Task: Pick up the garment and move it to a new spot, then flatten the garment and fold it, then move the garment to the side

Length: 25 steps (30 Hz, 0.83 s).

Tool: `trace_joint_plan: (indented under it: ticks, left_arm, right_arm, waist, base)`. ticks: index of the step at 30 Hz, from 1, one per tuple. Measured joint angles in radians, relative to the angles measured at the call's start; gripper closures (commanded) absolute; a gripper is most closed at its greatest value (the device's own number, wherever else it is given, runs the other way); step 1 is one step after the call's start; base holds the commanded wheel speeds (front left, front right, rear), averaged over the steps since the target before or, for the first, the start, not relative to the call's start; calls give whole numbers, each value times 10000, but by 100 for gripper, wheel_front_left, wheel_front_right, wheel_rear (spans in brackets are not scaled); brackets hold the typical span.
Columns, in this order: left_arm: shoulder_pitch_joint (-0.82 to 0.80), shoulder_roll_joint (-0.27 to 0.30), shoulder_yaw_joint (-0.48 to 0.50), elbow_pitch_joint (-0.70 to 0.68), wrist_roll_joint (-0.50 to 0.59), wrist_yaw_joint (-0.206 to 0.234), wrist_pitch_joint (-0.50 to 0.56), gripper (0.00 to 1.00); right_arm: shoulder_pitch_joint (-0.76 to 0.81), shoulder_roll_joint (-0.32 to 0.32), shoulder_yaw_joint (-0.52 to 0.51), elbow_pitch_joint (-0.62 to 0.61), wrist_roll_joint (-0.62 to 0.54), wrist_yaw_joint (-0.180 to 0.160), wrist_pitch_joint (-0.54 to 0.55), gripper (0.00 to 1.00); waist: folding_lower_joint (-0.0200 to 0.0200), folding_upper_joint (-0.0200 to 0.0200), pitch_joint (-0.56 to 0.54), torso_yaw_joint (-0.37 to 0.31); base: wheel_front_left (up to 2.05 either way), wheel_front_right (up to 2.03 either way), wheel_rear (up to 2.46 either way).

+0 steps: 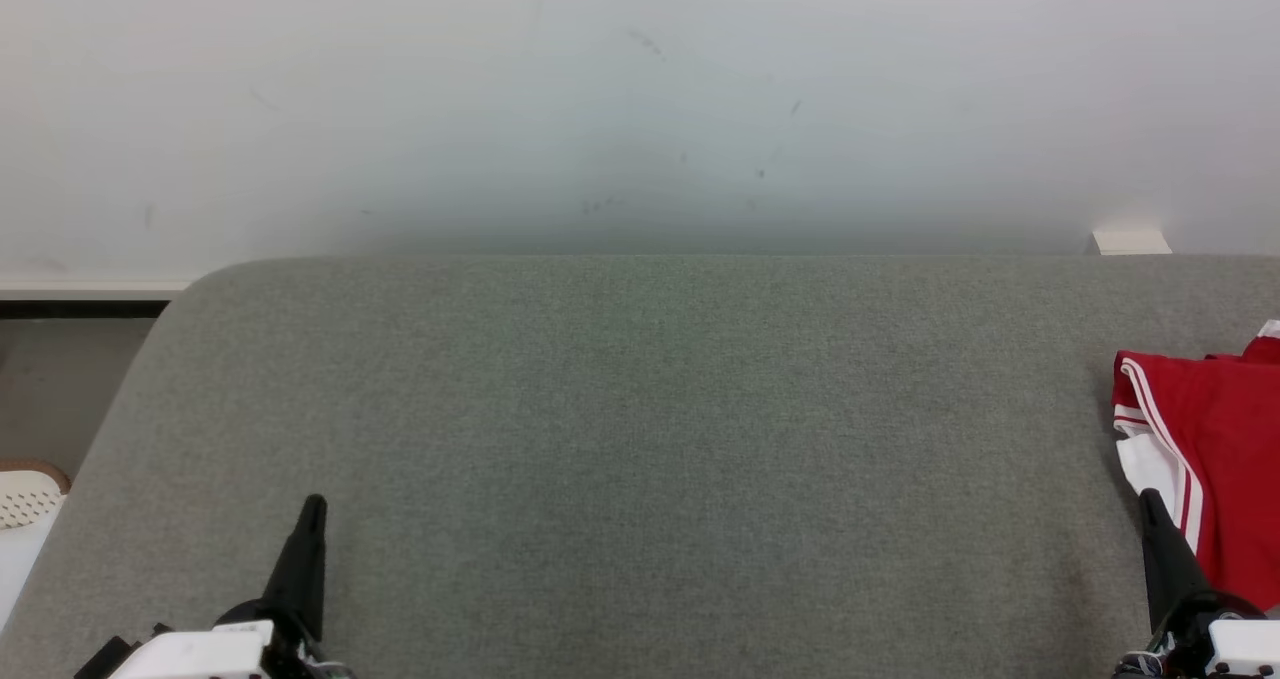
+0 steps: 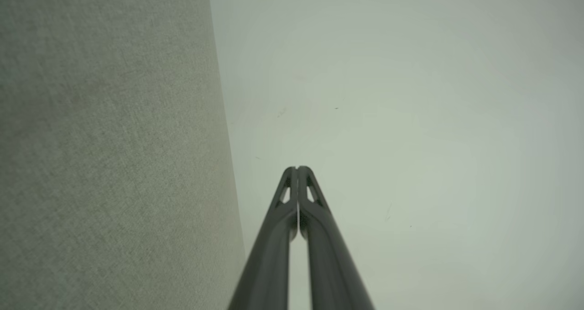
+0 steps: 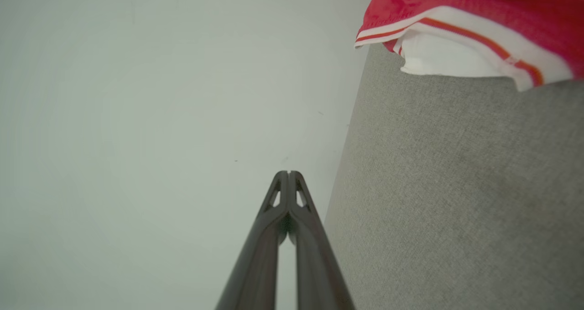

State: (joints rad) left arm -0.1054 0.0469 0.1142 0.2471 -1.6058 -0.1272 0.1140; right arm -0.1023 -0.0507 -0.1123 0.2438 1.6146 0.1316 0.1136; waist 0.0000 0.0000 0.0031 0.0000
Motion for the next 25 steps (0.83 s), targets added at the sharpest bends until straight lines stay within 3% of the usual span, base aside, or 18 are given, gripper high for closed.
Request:
trace_joint_plan:
  ticks: [25]
  left_arm:
    - [-1, 0, 0, 0, 0, 0, 0, 100]
  right_arm:
    - [0, 2, -6, 2, 0, 0, 2, 100]
  waist:
    - [0, 0, 0, 0]
  base:
    - [0, 0, 0]
